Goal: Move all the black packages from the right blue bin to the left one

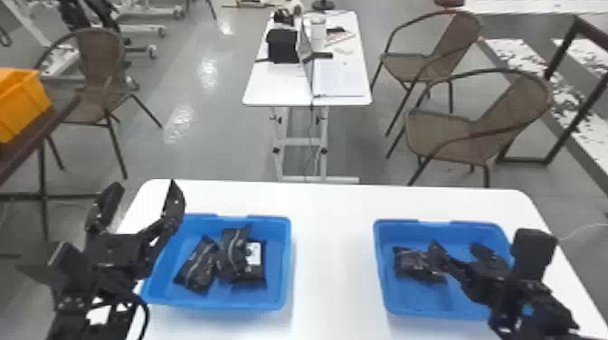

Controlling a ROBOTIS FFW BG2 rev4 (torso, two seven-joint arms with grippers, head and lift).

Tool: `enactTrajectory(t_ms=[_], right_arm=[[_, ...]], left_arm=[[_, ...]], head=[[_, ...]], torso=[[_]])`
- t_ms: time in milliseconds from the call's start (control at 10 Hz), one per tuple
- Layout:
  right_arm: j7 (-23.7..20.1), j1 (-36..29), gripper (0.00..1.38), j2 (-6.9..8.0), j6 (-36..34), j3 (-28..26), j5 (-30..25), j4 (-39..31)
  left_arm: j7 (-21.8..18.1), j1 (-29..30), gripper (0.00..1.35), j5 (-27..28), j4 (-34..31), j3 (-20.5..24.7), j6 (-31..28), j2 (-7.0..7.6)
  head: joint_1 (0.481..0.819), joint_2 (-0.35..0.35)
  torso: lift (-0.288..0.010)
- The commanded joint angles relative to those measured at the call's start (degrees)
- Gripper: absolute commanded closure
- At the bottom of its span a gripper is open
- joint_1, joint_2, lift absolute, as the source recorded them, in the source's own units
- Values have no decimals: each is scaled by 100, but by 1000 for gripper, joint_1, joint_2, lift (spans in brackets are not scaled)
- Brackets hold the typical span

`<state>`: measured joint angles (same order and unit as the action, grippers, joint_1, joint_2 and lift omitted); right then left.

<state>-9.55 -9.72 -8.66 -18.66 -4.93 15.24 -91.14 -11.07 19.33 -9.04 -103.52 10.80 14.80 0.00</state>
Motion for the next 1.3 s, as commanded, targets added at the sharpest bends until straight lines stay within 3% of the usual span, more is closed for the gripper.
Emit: enactTrajectory(t_ms=[0, 100, 200, 400, 700, 1000, 1100, 1200], right_arm=[[-56, -21, 139, -127, 3, 10, -179, -140], [-38, -48, 142, -109, 20, 1, -399, -246], [480, -48, 142, -65, -674, 10, -267, -474], [718, 251, 145, 110, -1210, 1, -399, -176], [348, 1112, 139, 66, -850, 361, -522, 1591], [-82, 1745, 139, 75, -709, 598, -786, 2813], [-284, 1921, 186, 66, -621, 642, -900, 3103], [-407, 2000, 549, 75, -586, 642, -971, 3243]], left_arm=[[0, 0, 200, -10, 7, -8, 14, -15], [0, 0, 200, -28, 7, -8, 23, -15], [0, 0, 200, -45, 7, -8, 5, -15], [0, 0, 200, -72, 16, -34, 23, -15], [0, -8, 200, -160, 42, -104, 14, -15], [0, 0, 200, -204, 60, -87, 32, -15], [0, 0, 200, -195, 68, -87, 14, -15], [0, 0, 200, -204, 77, -87, 14, -15]], head=[[695, 28], [695, 24], [695, 17], [695, 0], [695, 14], [695, 36], [695, 39], [695, 46]], torso=[[0], [0], [0], [0], [0], [0], [0], [0]])
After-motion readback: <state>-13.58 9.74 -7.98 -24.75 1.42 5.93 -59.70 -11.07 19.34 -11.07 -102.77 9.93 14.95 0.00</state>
